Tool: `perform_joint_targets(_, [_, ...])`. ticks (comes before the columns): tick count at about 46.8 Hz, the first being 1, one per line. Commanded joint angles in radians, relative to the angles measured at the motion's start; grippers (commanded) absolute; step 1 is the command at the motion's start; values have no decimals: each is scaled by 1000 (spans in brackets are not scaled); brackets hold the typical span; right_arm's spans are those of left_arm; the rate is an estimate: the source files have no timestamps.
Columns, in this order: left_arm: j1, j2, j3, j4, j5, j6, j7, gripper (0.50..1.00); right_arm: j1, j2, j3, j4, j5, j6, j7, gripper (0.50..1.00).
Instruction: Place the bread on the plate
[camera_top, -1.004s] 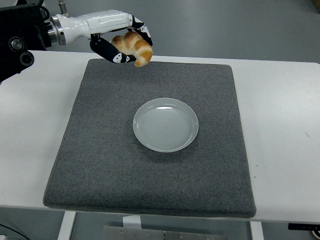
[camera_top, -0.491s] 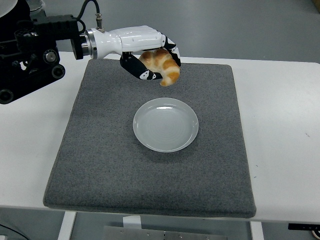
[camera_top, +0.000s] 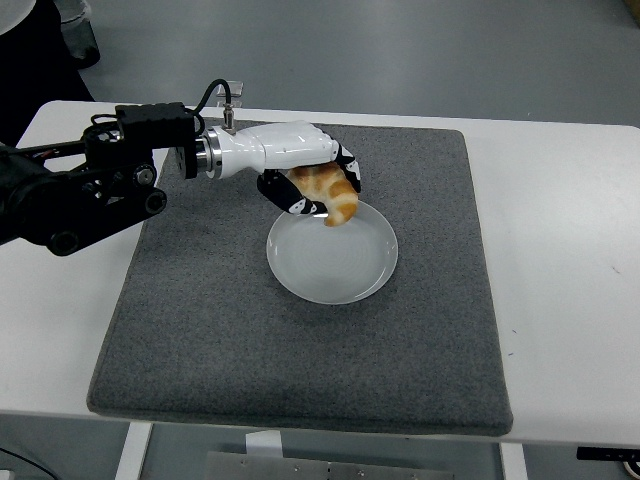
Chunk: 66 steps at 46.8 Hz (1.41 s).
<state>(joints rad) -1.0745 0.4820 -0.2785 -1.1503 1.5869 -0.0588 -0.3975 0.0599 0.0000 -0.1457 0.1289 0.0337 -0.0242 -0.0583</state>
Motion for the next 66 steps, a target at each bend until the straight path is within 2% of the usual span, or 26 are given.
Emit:
perform_joint_targets(1, [22,-14,2,12,25,19,0,500,0,0,0,0,0,0,0,932])
perform_joint_targets(16, [80,-62,2,46,93,33,2,500,0,0,0,0,0,0,0,930])
perform_joint_targets(21, [100,-79,2,61,116,59,2,500,0,0,0,0,0,1,0,932])
perform_joint_targets(36, [119,-80,8,64,123,71,2,500,0,0,0,0,0,0,0,930])
perform_joint_targets(45, [130,-83,41,90,150,140,2,500,0,0,0,0,0,0,0,930])
perform_joint_targets(66, [137,-86,41,92,145,145,2,500,0,0,0,0,0,0,0,930])
